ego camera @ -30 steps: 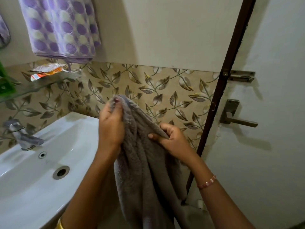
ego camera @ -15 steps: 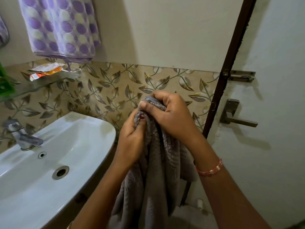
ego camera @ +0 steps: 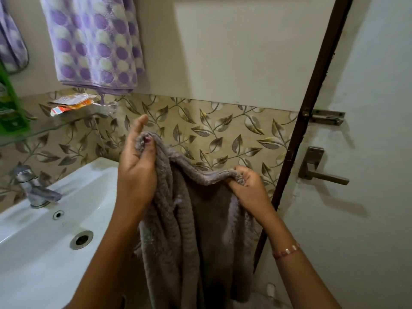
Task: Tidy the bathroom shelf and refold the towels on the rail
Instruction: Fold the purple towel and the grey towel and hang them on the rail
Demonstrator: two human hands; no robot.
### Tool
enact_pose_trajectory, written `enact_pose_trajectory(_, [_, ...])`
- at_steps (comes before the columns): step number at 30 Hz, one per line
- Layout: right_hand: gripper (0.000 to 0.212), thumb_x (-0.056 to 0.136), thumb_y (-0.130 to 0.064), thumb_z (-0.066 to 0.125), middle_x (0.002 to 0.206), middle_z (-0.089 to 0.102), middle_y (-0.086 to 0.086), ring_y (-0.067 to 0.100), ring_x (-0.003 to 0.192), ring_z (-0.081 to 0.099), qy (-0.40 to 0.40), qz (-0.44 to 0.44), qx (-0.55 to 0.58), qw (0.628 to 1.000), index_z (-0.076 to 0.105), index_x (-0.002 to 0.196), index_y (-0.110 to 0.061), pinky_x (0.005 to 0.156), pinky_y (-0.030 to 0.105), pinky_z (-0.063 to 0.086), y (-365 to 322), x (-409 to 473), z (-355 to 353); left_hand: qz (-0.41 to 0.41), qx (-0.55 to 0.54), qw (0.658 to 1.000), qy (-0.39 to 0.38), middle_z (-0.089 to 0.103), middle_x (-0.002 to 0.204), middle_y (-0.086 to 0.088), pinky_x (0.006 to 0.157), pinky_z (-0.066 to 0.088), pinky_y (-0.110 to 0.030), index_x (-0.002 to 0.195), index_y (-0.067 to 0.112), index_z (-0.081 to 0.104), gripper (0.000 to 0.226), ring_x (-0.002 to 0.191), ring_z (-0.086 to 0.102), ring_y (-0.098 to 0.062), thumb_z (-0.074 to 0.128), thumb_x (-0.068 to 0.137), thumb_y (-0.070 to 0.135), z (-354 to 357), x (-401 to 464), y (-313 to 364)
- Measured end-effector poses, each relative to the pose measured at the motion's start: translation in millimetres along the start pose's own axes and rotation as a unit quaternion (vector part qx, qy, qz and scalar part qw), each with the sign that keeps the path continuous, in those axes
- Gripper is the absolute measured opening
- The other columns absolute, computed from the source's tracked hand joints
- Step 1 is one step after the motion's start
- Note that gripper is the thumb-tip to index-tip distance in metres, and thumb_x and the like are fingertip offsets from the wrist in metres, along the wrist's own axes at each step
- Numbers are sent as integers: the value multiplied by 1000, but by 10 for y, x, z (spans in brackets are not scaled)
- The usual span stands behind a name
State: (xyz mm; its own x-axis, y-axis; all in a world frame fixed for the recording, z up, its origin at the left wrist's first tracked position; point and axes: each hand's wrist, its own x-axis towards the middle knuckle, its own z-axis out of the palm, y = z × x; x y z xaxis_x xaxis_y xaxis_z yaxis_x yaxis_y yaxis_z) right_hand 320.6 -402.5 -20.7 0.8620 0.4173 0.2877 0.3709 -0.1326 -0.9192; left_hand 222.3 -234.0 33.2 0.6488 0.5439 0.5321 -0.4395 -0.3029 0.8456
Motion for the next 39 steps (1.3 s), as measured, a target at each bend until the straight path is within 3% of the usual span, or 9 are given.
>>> enact_pose_trajectory(3, [18,82,-5,60,68,62,-8,2,62,57,-10,-103,-83,991,65,76,-22,56,18,48,-343,24,19,-9,15,991,-133,40,124,33,92,31,3,133,31,40,40,107,37,30,37,95,17,196,-165,-61])
enact_pose_trajectory(6, [21,73,-3,60,71,67,-5,9,60,60,18,-199,-159,967,66,81,-22,54,27,51,-640,9,79,-57,-44,974,-216,60,114,16,99,41,-20,111,35,55,37,111,54,3,38,94,7,408,-353,-155])
enact_pose_trajectory(13, [20,67,-23,78,62,57,-3,5,55,49,-37,-103,-80,991,62,74,-14,51,20,41,-474,30,-42,-113,-32,991,-64,70,70,15,61,50,-12,81,28,62,27,70,63,2,41,94,16,212,-195,-145])
enact_pose_trajectory(17, [18,69,-20,77,64,62,-1,0,61,57,-21,-12,-57,998,61,69,-12,57,21,46,-165,32,-165,-138,-46,989,26,63,101,-7,70,48,-27,111,15,58,26,92,59,-20,41,95,24,47,-41,-82])
enact_pose_trajectory(23, [20,78,-16,69,59,59,-12,-1,58,53,0,-89,-118,989,59,66,-28,53,18,43,-246,-7,-95,-46,17,990,-131,53,112,24,82,43,-3,112,36,53,28,105,48,11,37,96,21,187,-160,-112])
enact_pose_trajectory(26, [18,73,-10,62,64,60,-7,12,61,57,-30,-148,-188,971,60,71,-28,57,33,47,-429,-34,21,-44,-9,975,-215,62,106,15,87,44,-9,106,33,57,28,100,56,6,40,94,15,397,-373,-195])
enact_pose_trajectory(31, [23,68,-18,78,71,65,-7,12,68,61,-59,-114,-137,982,58,66,-30,62,26,50,-468,-64,-91,-87,13,979,-185,67,73,12,66,46,-11,77,27,63,31,72,60,3,41,94,14,323,-299,-254])
enact_pose_trajectory(34, [19,66,-27,79,71,66,4,10,65,59,-71,-74,-131,986,61,67,-24,58,24,48,-352,-79,-183,-103,33,984,-145,63,68,8,55,44,-8,74,22,60,29,61,59,3,41,95,21,222,-234,-247])
enact_pose_trajectory(39, [16,72,-22,75,62,62,-9,-1,59,57,-58,-3,-74,996,60,67,-18,52,11,45,-128,-98,-308,-145,-42,988,-27,67,55,17,46,45,-8,72,23,61,33,52,61,5,38,96,19,53,-138,-139])
